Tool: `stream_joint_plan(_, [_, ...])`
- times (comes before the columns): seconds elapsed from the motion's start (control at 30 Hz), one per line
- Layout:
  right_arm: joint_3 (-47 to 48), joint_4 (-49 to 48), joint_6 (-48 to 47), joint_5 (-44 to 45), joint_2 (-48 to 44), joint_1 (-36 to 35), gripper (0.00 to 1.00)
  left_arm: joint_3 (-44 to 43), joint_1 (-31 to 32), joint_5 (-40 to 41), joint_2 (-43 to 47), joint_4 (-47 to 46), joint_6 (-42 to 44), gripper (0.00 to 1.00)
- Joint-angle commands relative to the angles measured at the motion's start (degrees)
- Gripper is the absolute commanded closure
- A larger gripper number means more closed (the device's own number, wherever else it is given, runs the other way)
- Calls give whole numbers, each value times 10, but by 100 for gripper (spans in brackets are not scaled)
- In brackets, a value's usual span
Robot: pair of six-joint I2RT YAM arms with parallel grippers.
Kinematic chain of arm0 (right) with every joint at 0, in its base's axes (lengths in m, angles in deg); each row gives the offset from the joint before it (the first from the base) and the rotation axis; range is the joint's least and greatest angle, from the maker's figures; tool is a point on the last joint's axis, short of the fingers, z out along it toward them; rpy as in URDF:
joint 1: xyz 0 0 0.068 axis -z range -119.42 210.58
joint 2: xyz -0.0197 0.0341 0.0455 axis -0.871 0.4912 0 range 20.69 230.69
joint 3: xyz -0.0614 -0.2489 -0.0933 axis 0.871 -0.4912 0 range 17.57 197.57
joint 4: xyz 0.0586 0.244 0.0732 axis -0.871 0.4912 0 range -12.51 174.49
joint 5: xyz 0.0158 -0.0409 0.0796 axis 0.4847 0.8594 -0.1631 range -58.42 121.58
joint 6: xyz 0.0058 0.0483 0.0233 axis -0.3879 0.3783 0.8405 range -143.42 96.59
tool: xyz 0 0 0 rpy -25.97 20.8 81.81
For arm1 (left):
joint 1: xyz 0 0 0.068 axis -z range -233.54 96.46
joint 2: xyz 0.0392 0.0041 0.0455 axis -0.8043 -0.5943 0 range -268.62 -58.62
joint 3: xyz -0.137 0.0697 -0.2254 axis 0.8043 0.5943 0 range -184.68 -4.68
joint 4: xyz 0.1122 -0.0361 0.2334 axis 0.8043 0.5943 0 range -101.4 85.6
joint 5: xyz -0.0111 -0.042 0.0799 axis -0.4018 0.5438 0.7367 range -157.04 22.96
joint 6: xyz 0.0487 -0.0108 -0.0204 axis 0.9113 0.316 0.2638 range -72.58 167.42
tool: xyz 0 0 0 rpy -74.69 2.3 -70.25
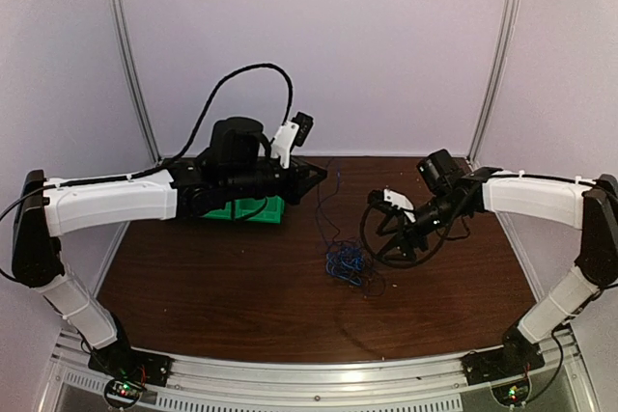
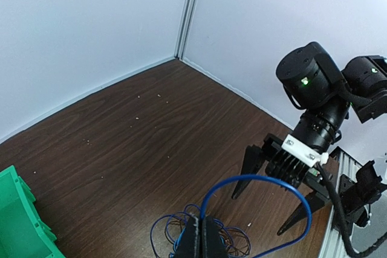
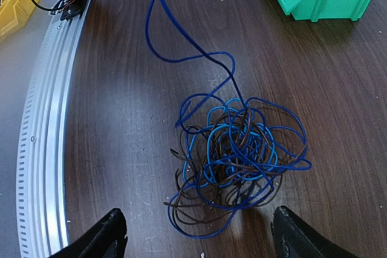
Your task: Untangle the cables
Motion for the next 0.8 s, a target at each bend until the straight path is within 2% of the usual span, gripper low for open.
stream_joint_plan(0.0, [28,-75,26,-3,50,-36,19,4,-1,8,24,-16,-19,100])
stream_joint_plan(0.2, [37,-179,86,4,102,-53,39,14,-1,11,42,-29,-47,100])
stream_joint_plan(0.3, [13,-243,112,-6,112,-55,39,26,-1,11,54,-39,-53,100])
stream_joint_plan(0.47, [38,-226,124,-14,178,-68,40,27,-1,19,71,-33,-54,100])
stream_joint_plan(0.6, [42,-237,147,2,213,-75,48,-4,-2,34,82,-1,-43,100])
stream_joint_plan(0.77, [38,-259,172,48,218,-75,65,-55,-2,68,103,53,-24,100])
